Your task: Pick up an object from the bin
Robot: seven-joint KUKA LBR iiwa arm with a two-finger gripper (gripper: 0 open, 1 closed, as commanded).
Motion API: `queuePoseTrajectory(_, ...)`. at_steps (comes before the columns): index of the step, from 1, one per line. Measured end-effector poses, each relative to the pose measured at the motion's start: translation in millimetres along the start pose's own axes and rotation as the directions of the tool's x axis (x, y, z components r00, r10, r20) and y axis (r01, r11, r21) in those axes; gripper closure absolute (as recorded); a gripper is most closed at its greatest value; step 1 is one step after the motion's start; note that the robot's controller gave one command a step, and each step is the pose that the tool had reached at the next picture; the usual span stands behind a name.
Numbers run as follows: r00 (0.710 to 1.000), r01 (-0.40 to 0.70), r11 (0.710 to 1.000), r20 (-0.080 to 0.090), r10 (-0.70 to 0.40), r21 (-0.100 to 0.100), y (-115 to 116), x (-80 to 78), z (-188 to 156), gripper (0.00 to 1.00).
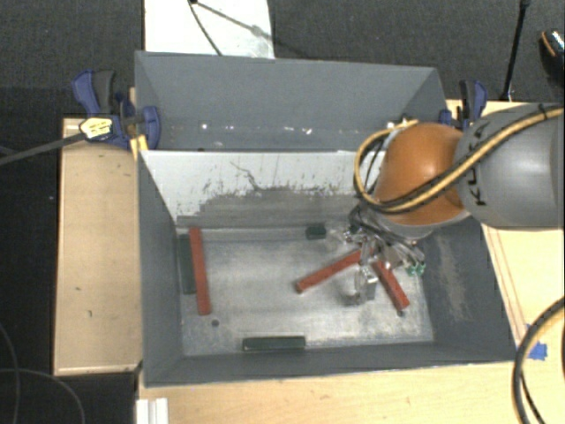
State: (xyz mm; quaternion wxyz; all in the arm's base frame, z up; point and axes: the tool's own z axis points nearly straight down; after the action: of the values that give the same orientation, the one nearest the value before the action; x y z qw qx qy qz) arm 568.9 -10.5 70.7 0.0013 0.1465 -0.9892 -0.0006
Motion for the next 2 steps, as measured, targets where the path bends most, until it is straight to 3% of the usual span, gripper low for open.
queuePoseTrajectory(1,1.0,-0.001,1.0,0.0,0.001,0.0,0,0.1,0,1.0)
queuePoseTrajectory(2,0.998,-0.066,0.998,0.012,0.066,0.003,-1,26.0,-112,1.0)
